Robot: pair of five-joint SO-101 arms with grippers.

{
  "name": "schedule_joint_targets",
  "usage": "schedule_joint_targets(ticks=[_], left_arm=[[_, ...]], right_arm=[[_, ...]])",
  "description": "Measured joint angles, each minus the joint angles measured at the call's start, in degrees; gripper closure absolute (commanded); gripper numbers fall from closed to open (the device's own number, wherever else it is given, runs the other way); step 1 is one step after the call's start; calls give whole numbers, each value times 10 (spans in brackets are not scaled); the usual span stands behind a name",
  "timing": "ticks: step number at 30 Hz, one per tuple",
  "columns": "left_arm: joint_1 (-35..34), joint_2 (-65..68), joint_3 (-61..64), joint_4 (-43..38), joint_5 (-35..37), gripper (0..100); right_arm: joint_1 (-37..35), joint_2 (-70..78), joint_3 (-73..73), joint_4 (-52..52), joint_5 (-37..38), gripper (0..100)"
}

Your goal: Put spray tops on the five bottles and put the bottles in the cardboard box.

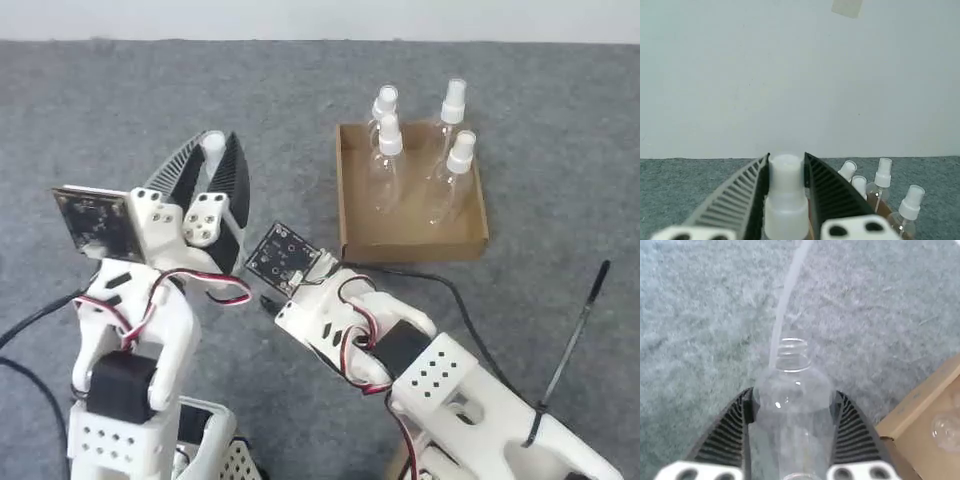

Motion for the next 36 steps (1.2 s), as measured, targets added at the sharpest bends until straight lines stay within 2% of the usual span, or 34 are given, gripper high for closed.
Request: schedule_joint_targets(ticks=[7, 13, 20, 30, 36], left_arm=[[0, 0, 2, -3, 3, 990], [-38, 0, 2, -3, 2, 990], [-40, 0, 2, -1, 0, 990], [-43, 0, 19, -9, 0, 990], [-44, 0, -12, -18, 0, 990]], right_arm=[[0, -5, 57, -77, 0, 993], [0, -6, 79, -130, 0, 993], [0, -6, 79, -136, 0, 993], [0, -6, 79, -143, -51, 993], [0, -6, 90, -156, -53, 993]])
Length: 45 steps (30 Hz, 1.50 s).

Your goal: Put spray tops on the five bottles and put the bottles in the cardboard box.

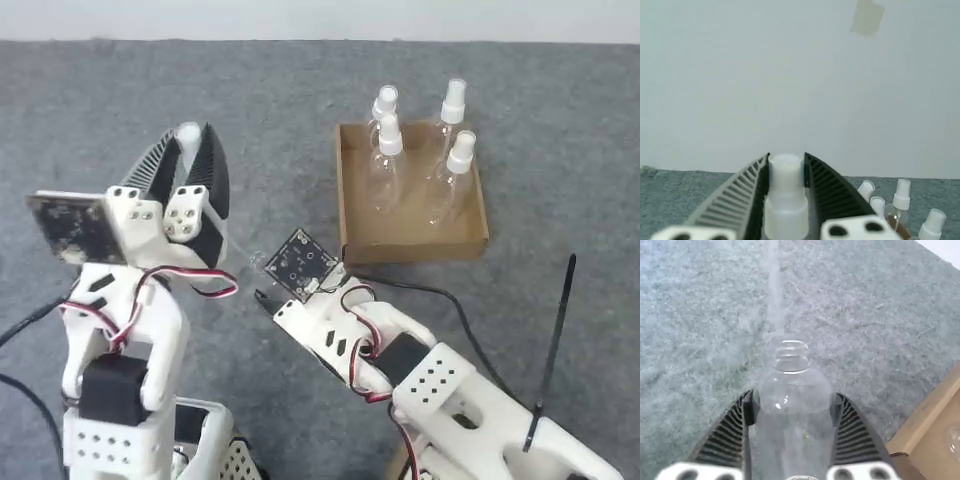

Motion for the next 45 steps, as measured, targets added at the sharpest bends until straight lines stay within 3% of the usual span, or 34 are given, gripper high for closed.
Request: schedule_joint_targets(ticks=[17, 22, 28, 33, 37, 45], left_arm=[[56, 0, 67, 3, 0, 990], [71, 0, 67, 43, 2, 990], [91, 0, 67, 110, 3, 987], [92, -1, 66, 131, 4, 887], [91, -1, 62, 134, -4, 874], [81, -4, -53, 195, -44, 874]], right_arm=[[0, -29, 15, -41, -11, 993], [0, -104, 40, -72, -69, 993], [12, -150, 69, -88, -76, 993], [14, -151, 72, -88, -78, 993], [18, -152, 73, -88, -78, 993], [27, -156, 72, -88, -78, 993]])
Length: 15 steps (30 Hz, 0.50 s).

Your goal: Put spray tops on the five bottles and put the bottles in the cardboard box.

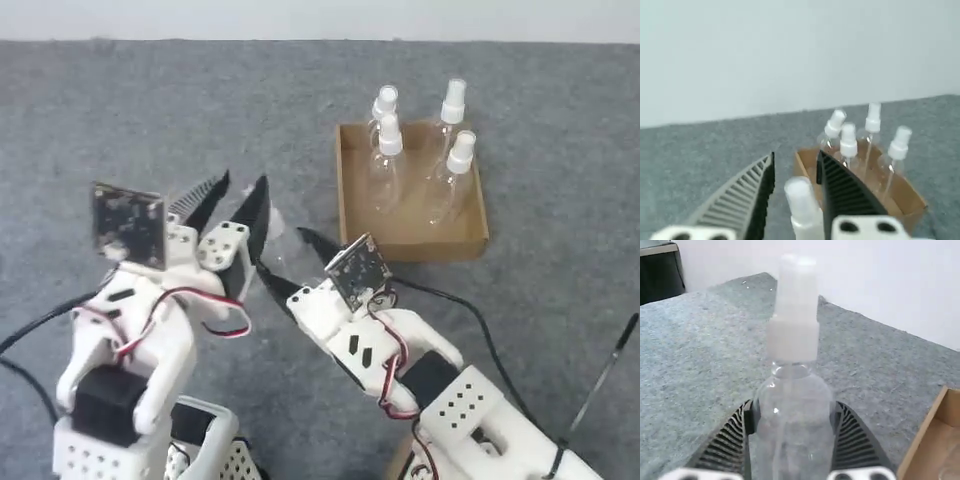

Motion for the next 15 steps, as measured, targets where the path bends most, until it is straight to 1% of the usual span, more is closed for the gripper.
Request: schedule_joint_targets(ticks=[5, 10, 12, 15], left_arm=[[-44, 2, -7, -11, -4, 874], [-79, 16, 38, -18, -6, 874], [-93, 14, 54, -18, -15, 874], [-98, -10, 83, -1, -48, 870]], right_arm=[[0, 0, 0, 0, 0, 993], [0, 0, 0, 14, 0, 993], [14, -2, -4, 36, 0, 993], [57, -2, -38, 76, 0, 993]])
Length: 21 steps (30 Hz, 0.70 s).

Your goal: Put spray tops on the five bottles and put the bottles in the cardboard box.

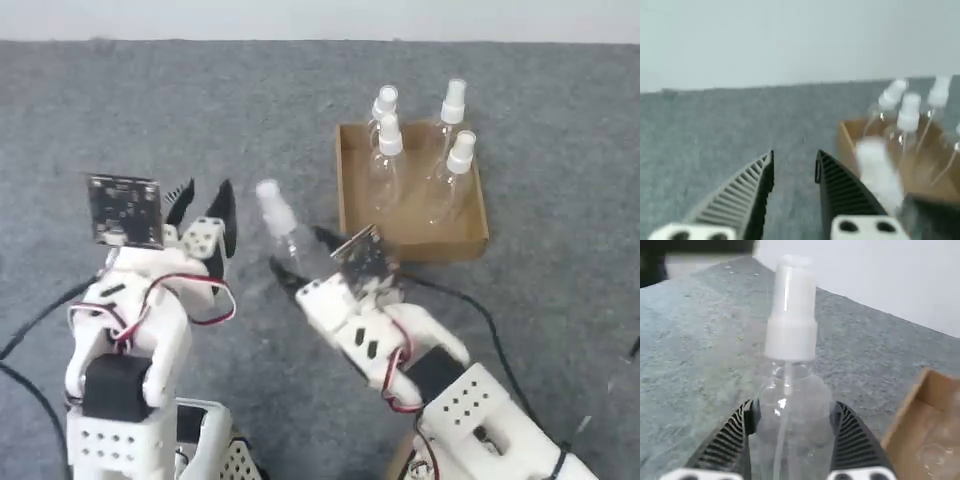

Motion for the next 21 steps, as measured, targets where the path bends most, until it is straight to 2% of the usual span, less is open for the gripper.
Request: schedule_joint_targets(ticks=[4, 8, 12, 16, 21], left_arm=[[0, -62, 61, 11, -21, 867], [48, -114, 131, 11, -53, 784], [125, -156, 186, 11, -62, 748], [141, -185, 208, 9, -63, 747], [142, -184, 251, -29, -63, 747]], right_arm=[[49, -1, -70, 42, 0, 993], [68, 39, -143, 61, 0, 993], [66, 129, -220, 79, 0, 993], [47, 211, -289, 133, 0, 993], [19, 222, -355, 236, 0, 993]])
